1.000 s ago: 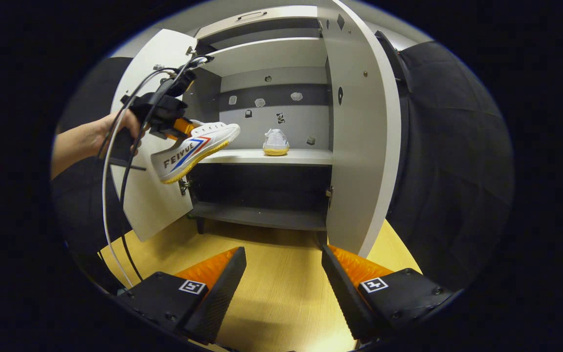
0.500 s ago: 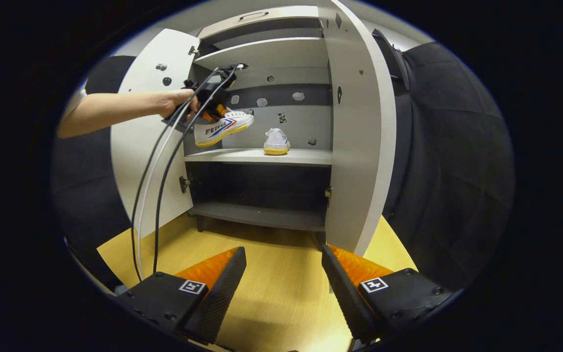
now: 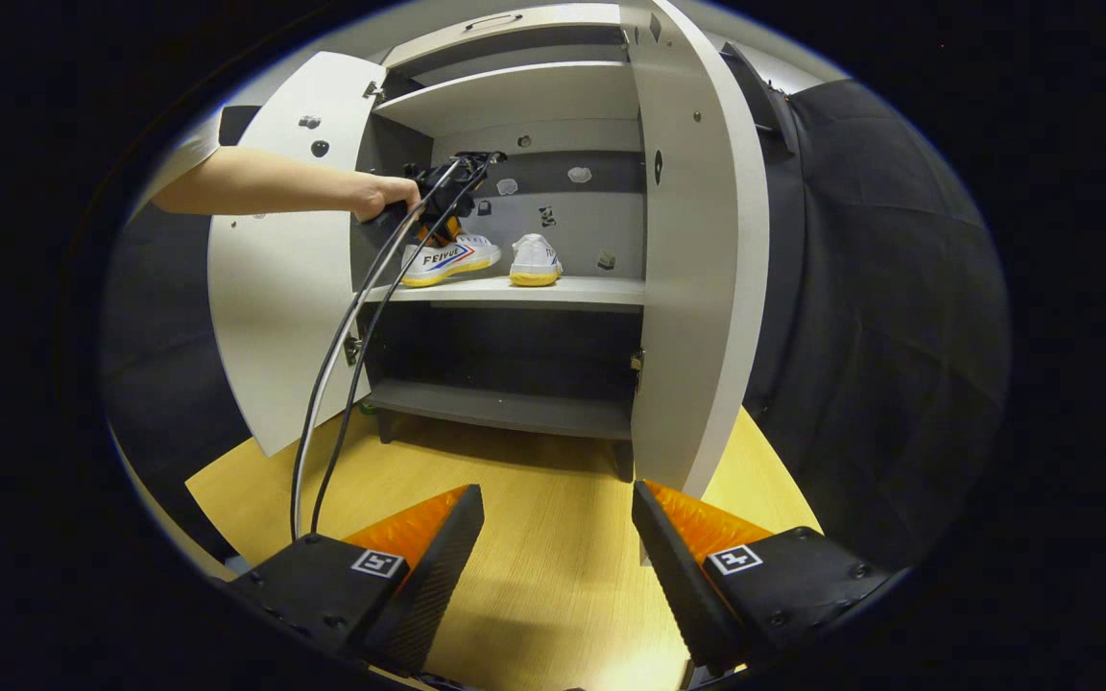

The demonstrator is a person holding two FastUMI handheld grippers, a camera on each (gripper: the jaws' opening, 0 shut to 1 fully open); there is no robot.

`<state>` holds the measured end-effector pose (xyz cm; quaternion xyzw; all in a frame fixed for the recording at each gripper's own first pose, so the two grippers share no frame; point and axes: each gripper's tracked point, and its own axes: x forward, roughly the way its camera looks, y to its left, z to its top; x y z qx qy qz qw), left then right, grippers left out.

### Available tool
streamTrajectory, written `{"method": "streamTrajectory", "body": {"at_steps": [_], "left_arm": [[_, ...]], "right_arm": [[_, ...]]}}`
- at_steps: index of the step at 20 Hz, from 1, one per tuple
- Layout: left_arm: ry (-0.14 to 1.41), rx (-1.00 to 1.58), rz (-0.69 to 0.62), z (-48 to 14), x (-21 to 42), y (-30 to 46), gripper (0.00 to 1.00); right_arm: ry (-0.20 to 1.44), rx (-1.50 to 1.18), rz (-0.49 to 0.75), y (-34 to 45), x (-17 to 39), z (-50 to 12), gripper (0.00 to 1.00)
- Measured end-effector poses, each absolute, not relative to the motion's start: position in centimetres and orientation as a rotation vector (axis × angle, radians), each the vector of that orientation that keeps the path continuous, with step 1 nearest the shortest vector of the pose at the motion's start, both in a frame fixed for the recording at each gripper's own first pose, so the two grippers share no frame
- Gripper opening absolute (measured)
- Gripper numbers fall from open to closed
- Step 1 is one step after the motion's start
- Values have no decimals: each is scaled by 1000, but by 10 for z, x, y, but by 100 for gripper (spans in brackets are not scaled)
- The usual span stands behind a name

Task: Grab one shoe with the right hand and put it into the shoe cabinet, grab the other shoe with the left hand and put it into the shoe cabinet; then close the right door with the right hand and the left door with the left hand.

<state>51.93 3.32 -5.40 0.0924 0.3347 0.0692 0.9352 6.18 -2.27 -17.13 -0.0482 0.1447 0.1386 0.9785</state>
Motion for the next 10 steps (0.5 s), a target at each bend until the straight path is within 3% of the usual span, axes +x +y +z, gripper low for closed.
{"method": "streamTrajectory", "body": {"at_steps": [3, 6, 9, 10], "left_arm": [[722, 241, 156, -60, 521, 34, 6], [737, 256, 148, -57, 511, 34, 13], [702, 189, 126, -42, 493, 30, 14], [686, 155, 112, -37, 484, 27, 10]], "right_arm": [[287, -113, 282, -22, 61, -171, 99], [293, -109, 273, -24, 63, -172, 99], [285, -100, 258, -25, 65, -168, 98], [278, -101, 256, -25, 65, -166, 98]]}}
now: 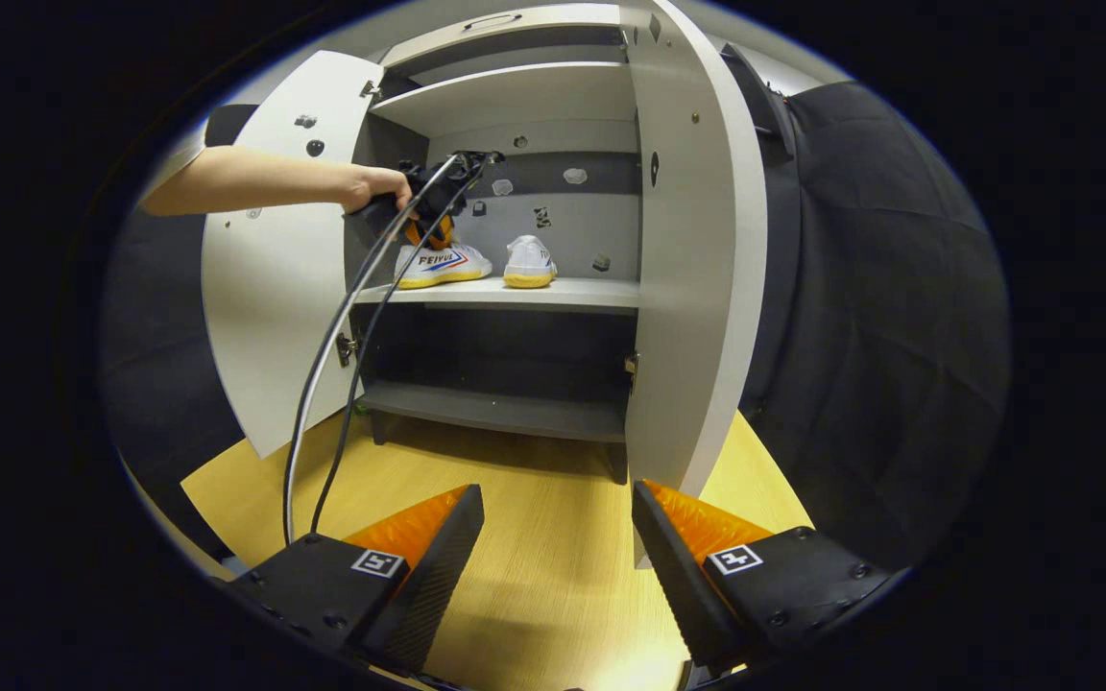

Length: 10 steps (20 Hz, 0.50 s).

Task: Grab one shoe with the right hand and put it into the shoe cabinet, grab the other shoe with the left hand and put it into the shoe cabinet; then close the right door with the right hand and the left door with the left hand.

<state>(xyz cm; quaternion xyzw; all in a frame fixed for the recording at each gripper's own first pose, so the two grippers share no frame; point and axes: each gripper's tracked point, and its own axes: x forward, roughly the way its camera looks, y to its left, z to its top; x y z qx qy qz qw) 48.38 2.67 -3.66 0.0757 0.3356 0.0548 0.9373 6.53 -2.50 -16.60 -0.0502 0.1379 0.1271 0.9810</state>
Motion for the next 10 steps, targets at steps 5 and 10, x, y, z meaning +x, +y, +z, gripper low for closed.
{"method": "streamTrajectory", "body": {"at_steps": [5, 10], "left_arm": [[557, 11, 10, -7, 427, 6, 57], [404, -17, -61, 23, 346, -11, 95]], "right_arm": [[257, -114, 254, -20, 58, -157, 98], [270, -89, 256, -10, 46, -141, 98]]}}
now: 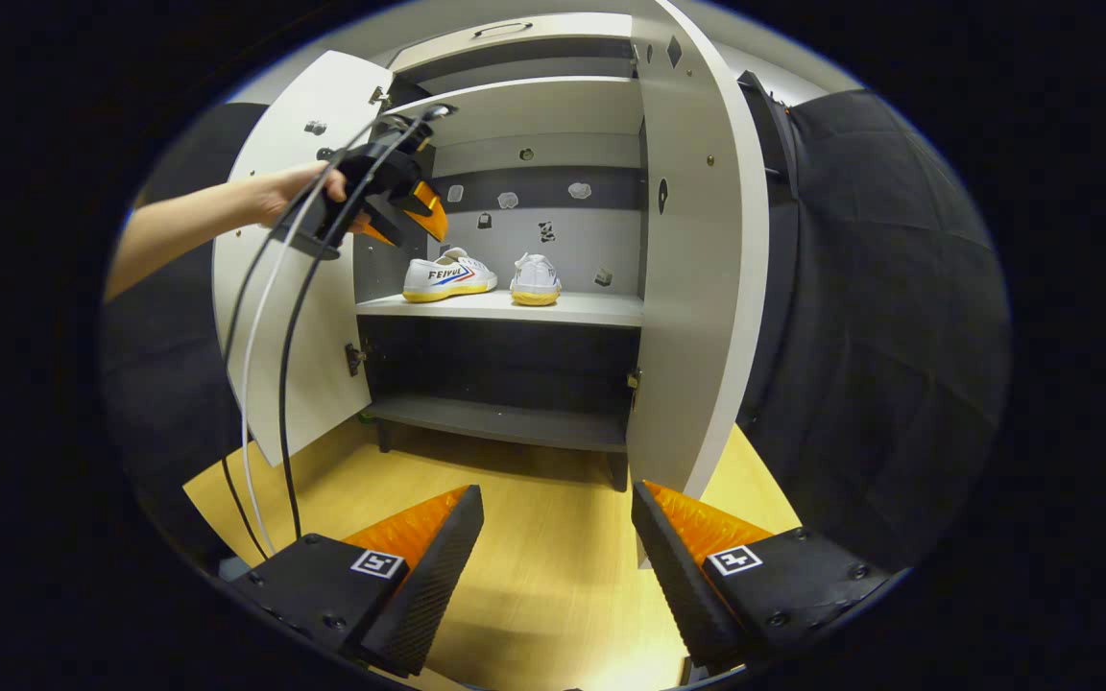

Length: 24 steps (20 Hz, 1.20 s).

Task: Grab one shoe with the right hand and put it into the shoe cabinet, grab the other shoe with the left hand and put it into the shoe cabinet; then close the right door with the right hand and the left door with the left hand.

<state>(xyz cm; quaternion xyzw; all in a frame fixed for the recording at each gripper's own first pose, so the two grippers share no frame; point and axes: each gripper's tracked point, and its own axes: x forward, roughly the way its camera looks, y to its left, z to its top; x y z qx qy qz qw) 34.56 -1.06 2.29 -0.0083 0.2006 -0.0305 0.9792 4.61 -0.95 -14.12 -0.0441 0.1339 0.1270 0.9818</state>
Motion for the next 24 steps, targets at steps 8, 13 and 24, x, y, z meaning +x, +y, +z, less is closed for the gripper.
{"method": "streamTrajectory", "body": {"at_steps": [8, 13, 24], "left_arm": [[159, -18, -80, 38, 203, 0, 94], [138, -33, -117, 9, 137, 8, 95], [175, -33, -217, -33, 68, 5, 95]], "right_arm": [[176, -62, 204, 7, 25, -66, 98], [118, -57, 103, -7, 14, -24, 98], [13, 5, -164, -105, 13, 53, 98]]}}
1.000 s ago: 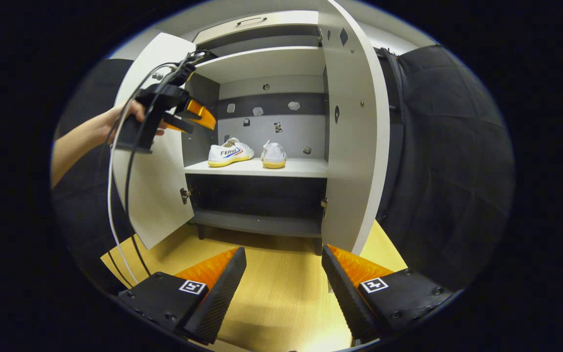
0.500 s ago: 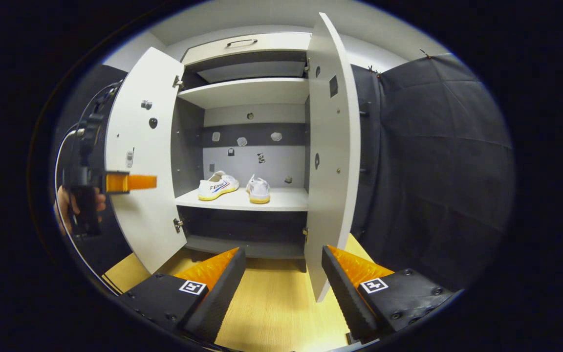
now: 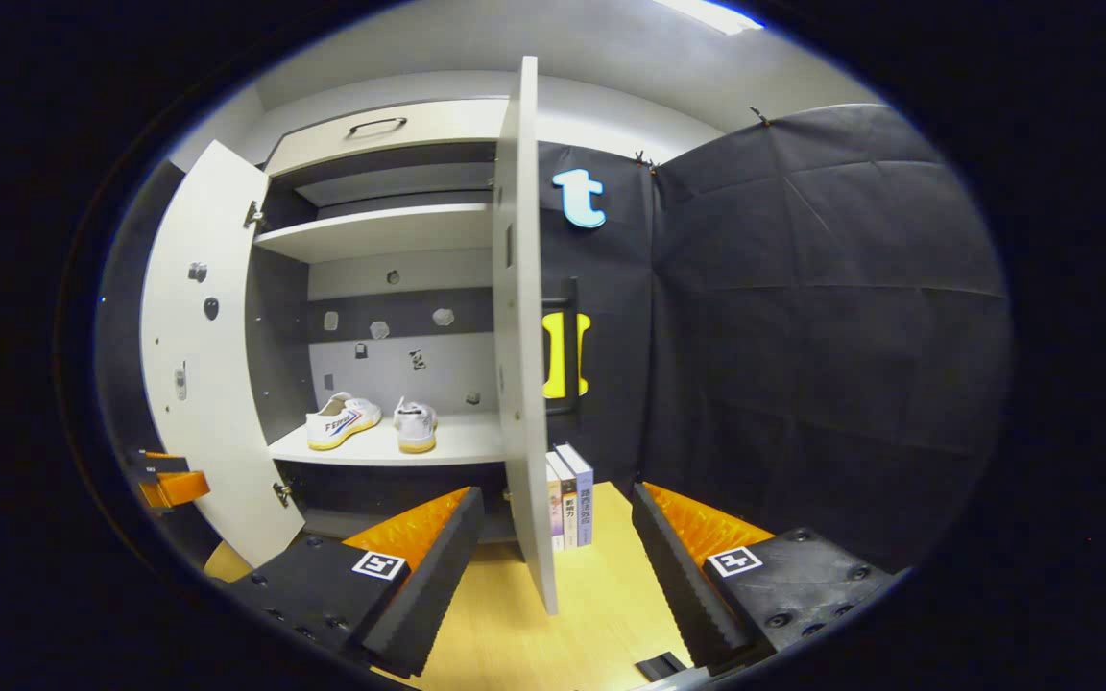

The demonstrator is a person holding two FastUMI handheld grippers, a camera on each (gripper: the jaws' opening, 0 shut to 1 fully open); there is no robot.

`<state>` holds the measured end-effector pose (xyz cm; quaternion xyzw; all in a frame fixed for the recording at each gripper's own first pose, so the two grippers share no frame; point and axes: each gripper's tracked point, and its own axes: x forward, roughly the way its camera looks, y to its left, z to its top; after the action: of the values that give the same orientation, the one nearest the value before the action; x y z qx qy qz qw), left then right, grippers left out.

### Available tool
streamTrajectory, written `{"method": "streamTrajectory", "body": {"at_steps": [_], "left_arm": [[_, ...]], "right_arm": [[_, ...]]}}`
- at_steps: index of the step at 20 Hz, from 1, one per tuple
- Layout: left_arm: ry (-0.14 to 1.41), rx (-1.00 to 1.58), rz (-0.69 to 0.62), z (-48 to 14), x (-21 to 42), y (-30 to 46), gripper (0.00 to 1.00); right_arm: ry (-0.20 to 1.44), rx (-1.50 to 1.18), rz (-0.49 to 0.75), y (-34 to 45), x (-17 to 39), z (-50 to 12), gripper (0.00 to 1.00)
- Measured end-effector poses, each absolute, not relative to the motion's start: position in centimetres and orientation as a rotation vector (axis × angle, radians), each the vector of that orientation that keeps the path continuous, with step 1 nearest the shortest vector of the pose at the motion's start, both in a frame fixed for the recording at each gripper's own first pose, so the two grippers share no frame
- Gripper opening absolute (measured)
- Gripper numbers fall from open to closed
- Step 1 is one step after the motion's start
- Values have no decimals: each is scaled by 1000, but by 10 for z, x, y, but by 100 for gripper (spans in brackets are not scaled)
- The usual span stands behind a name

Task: Grab one shoe with the right hand and put it into the shoe cabinet, grab the other shoe with the left hand and put it into the shoe cabinet; then close the right door with the right hand and the left door with the left hand.

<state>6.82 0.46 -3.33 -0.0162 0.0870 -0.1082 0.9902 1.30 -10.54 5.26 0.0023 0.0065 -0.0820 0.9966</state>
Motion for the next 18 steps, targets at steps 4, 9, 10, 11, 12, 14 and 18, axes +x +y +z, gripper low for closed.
{"method": "streamTrajectory", "body": {"at_steps": [4, 9, 10, 11, 12, 14, 18], "left_arm": [[184, -34, -188, -36, 58, 9, 95], [190, -50, -122, -33, 65, 0, 95], [183, -46, -111, -30, 66, -6, 95], [179, -44, -103, -28, 67, -12, 95], [176, -47, -97, -26, 69, -18, 95], [177, -61, -90, -26, 69, -32, 95], [191, -68, -57, -30, 69, -44, 95]], "right_arm": [[-45, 6, -191, -148, 36, 84, 98], [-76, -14, -172, -194, 83, 110, 98], [-71, -13, -157, -200, 95, 114, 98], [-71, -13, -144, -207, 105, 118, 98], [-72, -13, -129, -212, 116, 121, 98], [-68, -1, -86, -212, 139, 125, 98], [-46, 12, 18, -190, 163, 117, 98]]}}
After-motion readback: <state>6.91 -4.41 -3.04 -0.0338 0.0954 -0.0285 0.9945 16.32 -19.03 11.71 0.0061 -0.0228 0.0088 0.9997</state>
